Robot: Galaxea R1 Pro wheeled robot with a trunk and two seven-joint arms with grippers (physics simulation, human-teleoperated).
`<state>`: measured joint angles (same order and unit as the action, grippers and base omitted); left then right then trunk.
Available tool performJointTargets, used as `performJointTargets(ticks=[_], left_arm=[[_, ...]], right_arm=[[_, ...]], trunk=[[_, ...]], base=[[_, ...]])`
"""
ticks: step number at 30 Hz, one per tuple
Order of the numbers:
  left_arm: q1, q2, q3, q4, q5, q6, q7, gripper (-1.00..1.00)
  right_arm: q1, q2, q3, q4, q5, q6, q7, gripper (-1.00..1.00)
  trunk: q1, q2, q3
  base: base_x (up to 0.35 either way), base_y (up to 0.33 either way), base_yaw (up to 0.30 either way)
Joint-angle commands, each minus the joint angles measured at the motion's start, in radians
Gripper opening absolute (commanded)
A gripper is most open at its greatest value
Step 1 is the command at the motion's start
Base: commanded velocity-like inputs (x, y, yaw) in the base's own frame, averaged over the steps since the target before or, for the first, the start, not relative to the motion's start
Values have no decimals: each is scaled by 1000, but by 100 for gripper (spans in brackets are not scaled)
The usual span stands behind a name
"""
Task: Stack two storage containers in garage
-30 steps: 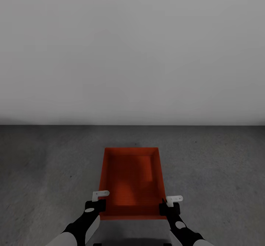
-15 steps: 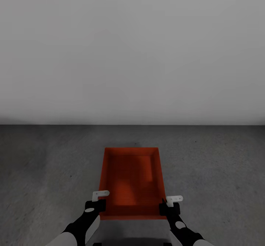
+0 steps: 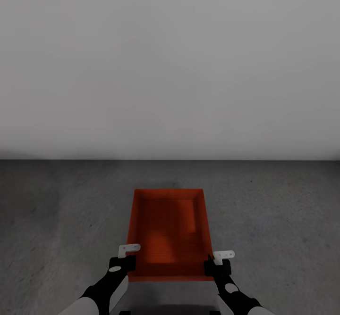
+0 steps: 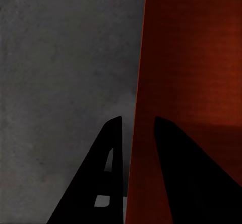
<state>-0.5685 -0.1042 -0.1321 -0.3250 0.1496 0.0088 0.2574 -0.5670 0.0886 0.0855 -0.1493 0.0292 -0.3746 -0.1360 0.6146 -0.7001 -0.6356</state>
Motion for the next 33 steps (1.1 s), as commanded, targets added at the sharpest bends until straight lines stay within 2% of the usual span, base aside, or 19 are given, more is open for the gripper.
performJointTargets(ticks=[1, 12, 33], left_arm=[[-1, 9, 19, 1, 8, 2, 13, -100], [-1, 10, 19, 1, 8, 3, 13, -100], [-1, 8, 20, 1, 7, 8, 13, -100]], right_arm=[[-1, -3, -29, -2, -2, -5, -13, -100], [-1, -1, -29, -2, -3, -6, -14, -100], [-1, -3, -29, -2, -2, -6, -13, -100]], trunk=[[0, -1, 0], [0, -1, 12], [0, -1, 13]], base=[[0, 0, 0], [0, 0, 0], [0, 0, 0]])
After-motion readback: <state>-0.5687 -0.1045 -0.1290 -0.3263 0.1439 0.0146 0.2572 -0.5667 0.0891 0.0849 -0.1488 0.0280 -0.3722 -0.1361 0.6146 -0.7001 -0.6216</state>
